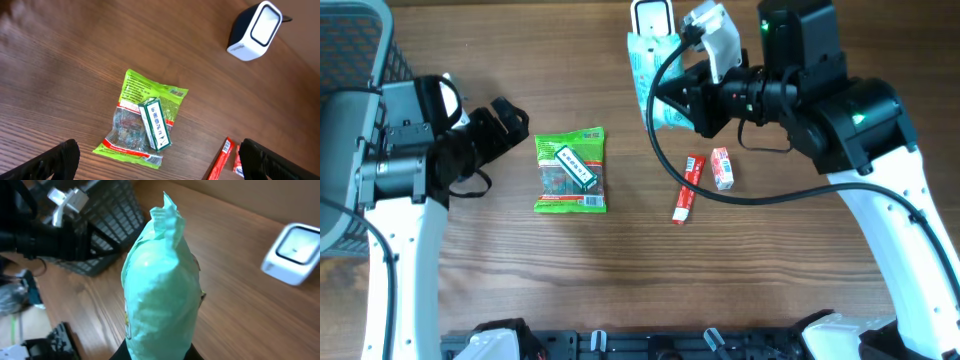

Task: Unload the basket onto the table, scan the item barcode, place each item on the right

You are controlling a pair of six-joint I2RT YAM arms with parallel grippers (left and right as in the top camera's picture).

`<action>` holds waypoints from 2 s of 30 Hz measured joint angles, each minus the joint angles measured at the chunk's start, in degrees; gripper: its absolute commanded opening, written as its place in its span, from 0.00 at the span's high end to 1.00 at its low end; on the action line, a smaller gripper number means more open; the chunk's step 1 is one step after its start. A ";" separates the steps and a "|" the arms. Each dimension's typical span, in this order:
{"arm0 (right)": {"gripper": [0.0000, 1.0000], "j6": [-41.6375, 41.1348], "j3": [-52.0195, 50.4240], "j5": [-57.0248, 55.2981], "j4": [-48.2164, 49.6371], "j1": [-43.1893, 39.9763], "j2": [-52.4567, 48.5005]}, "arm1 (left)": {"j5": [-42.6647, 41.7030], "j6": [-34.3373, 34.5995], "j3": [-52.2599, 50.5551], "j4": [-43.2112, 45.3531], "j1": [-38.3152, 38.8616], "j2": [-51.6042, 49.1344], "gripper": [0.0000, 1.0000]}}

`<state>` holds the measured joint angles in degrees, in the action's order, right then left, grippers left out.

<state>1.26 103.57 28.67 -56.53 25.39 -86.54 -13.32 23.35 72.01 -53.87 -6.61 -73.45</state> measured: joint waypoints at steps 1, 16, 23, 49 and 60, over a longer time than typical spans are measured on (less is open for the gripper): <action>0.96 0.42 0.24 -0.76 -1.01 0.00 0.00 | 0.02 0.00 0.00 0.00 0.00 -0.24 0.00; 0.96 13.49 35.82 -18.47 -14.14 0.46 -25.49 | 0.00 -0.13 0.00 -0.02 0.00 -0.61 0.00; 0.96 23.82 35.76 -35.45 -6.91 3.74 -37.44 | 0.02 -0.13 0.00 -0.02 0.00 -0.61 0.00; 0.96 53.09 35.67 -56.78 41.38 6.01 -62.79 | 0.00 -0.15 0.00 -0.13 0.00 -0.61 0.00; 0.96 43.28 35.65 -53.53 36.24 3.13 -63.49 | 0.00 -0.15 0.00 -0.13 0.00 -0.61 0.00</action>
<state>44.53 139.22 -24.86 -20.29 28.51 -150.04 -13.32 23.20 72.01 -54.00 -6.61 -74.06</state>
